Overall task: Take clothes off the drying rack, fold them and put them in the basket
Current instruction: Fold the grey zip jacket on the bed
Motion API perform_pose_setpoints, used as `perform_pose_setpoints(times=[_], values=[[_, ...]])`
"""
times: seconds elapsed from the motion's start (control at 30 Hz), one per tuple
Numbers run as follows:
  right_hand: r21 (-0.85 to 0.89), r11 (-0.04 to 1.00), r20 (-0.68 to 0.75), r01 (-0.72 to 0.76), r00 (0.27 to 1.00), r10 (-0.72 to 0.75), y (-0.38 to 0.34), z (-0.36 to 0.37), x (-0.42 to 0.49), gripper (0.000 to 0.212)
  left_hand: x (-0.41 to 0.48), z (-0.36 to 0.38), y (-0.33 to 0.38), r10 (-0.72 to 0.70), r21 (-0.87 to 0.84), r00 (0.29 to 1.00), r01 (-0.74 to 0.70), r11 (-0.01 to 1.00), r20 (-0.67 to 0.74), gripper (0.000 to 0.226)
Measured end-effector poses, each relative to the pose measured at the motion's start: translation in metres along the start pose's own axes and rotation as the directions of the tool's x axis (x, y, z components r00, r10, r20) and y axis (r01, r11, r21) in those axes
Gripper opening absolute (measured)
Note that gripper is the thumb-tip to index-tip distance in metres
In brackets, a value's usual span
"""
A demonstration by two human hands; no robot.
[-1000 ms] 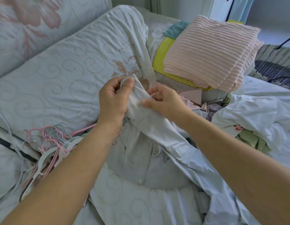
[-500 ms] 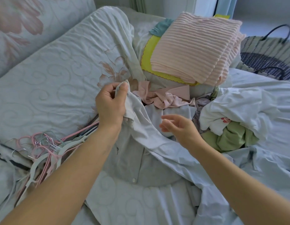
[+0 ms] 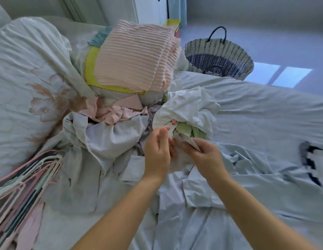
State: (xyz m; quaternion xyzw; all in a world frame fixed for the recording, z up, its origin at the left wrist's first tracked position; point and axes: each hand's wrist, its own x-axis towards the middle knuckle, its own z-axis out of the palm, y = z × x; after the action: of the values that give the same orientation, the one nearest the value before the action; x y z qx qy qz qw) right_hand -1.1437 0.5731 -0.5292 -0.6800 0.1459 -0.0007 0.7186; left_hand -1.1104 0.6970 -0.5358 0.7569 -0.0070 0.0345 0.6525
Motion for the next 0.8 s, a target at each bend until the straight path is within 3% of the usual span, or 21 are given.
perform_pose_setpoints(times=[0.07, 0.13, 0.23, 0.27, 0.33, 0.4, 0.53, 0.67, 0.73, 0.8], values=[[-0.002, 1.000, -0.024, 0.026, 0.999, -0.026, 0.000, -0.024, -0.003, 0.019, 0.006, 0.013, -0.007, 0.091, 0.087, 0.995, -0.095, 0.992, 0.049, 0.027], [0.024, 0.999, -0.065, 0.031, 0.997, -0.029, -0.001, -0.046, -0.008, 0.021, 0.012, 0.023, -0.016, 0.041, 0.142, 0.952, -0.088, 0.986, 0.305, 0.060], [0.042, 0.999, -0.144, 0.032, 0.989, -0.026, 0.003, -0.084, -0.013, 0.021, 0.014, 0.045, -0.037, -0.144, 0.253, 0.772, -0.023, 0.967, 0.619, 0.090], [0.045, 0.999, -0.182, 0.031, 0.983, -0.022, 0.005, -0.098, -0.014, 0.022, 0.014, 0.051, -0.045, -0.237, 0.394, 0.705, -0.065, 0.917, 0.669, 0.099], [0.053, 0.998, -0.275, 0.023, 0.961, -0.008, 0.014, -0.128, -0.020, 0.023, 0.012, 0.056, -0.059, -0.455, 0.679, 0.577, -0.255, 0.689, 0.678, 0.097], [0.062, 0.998, -0.379, -0.005, 0.925, 0.028, 0.027, -0.164, -0.028, 0.028, 0.010, 0.058, -0.072, -0.582, 0.778, 0.515, -0.425, 0.463, 0.629, 0.062], [0.028, 0.988, -0.547, -0.149, 0.825, 0.140, 0.068, -0.234, -0.045, 0.020, 0.018, 0.056, -0.103, -0.658, 0.788, 0.526, -0.591, 0.172, 0.539, 0.022], [-0.111, 0.931, -0.672, -0.348, 0.717, 0.188, 0.119, -0.283, -0.051, 0.027, 0.022, 0.053, -0.133, -0.665, 0.828, 0.561, -0.538, 0.159, 0.493, 0.043], [-0.210, 0.891, -0.689, -0.402, 0.708, 0.157, 0.139, -0.296, -0.052, 0.035, 0.023, 0.049, -0.147, -0.619, 0.813, 0.612, -0.578, 0.076, 0.493, 0.035], [-0.301, 0.830, -0.686, -0.470, 0.711, 0.154, 0.154, -0.308, -0.053, 0.038, 0.027, 0.047, -0.155, -0.528, 0.824, 0.683, -0.563, 0.060, 0.505, 0.019]])
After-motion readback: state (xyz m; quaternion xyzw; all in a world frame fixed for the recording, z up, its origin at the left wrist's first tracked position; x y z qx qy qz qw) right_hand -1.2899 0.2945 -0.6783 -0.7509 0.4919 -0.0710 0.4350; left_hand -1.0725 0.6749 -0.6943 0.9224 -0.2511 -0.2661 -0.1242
